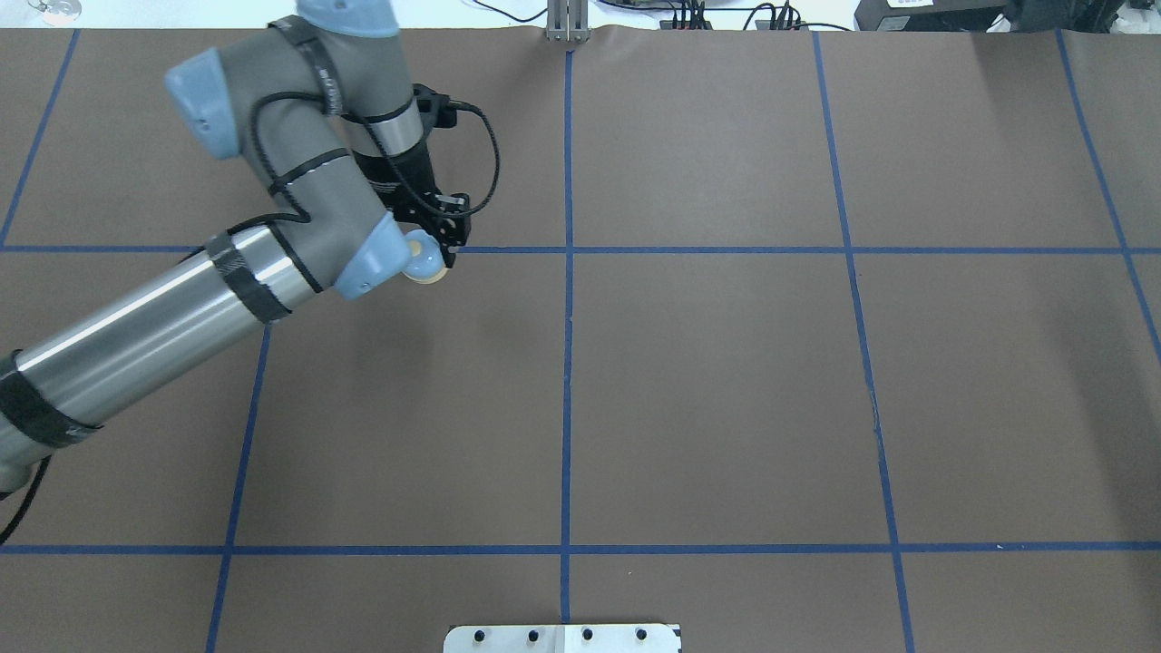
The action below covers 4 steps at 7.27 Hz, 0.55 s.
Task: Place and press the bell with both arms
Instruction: 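Carry the bell with the left gripper toward the table's center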
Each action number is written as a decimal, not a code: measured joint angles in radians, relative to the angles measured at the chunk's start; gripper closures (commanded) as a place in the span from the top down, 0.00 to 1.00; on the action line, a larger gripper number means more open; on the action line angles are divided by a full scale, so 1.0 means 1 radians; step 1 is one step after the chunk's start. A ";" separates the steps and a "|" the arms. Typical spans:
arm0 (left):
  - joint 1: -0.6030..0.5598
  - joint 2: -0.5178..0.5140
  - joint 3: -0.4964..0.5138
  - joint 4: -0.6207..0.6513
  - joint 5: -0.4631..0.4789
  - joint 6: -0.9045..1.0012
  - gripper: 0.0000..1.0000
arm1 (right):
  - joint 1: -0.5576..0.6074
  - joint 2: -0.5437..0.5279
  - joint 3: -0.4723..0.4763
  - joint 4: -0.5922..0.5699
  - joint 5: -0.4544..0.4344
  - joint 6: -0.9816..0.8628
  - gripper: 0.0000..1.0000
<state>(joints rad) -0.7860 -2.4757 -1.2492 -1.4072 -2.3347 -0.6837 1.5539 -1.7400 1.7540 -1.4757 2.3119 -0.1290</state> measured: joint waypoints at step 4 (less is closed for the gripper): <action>0.144 -0.174 0.182 -0.063 0.025 -0.260 0.28 | 0.000 0.001 0.000 0.001 0.000 0.013 1.00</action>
<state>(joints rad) -0.6420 -2.6495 -1.0674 -1.4707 -2.3099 -0.9440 1.5539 -1.7391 1.7538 -1.4744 2.3124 -0.1162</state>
